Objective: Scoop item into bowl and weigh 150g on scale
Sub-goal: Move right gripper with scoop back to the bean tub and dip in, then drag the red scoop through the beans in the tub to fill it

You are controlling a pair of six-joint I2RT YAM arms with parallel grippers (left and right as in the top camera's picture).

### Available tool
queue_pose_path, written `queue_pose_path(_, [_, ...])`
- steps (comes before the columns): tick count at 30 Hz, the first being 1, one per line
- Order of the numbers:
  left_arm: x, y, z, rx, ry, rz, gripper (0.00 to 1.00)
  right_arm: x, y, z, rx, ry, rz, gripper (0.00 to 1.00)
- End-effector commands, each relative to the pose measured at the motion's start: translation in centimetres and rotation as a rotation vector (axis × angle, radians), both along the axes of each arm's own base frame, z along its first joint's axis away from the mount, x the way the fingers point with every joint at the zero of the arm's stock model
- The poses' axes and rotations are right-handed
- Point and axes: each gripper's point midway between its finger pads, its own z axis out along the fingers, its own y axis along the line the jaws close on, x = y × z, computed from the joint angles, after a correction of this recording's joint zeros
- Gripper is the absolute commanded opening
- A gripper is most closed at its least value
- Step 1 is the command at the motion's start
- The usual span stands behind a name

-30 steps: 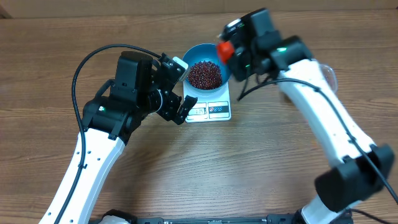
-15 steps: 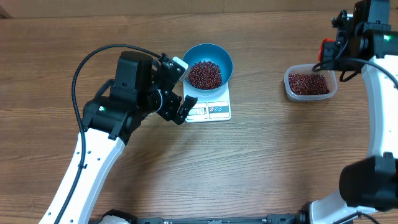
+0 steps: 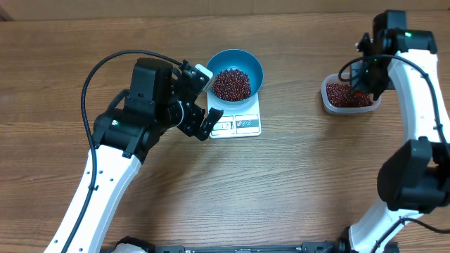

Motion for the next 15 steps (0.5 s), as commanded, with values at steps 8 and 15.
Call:
queue_pose_path(8, [-0.1, -0.2, 1.0, -0.006, -0.031, -0.025, 1.00, -0.5, 0.8, -3.7, 0.030, 0.098, 0.040, 0.04])
queue_pose_path(15, [-0.1, -0.2, 1.0, -0.006, -0.032, -0.025, 1.00, -0.8, 2.9, -4.4, 0.145, 0.103, 0.101, 0.04])
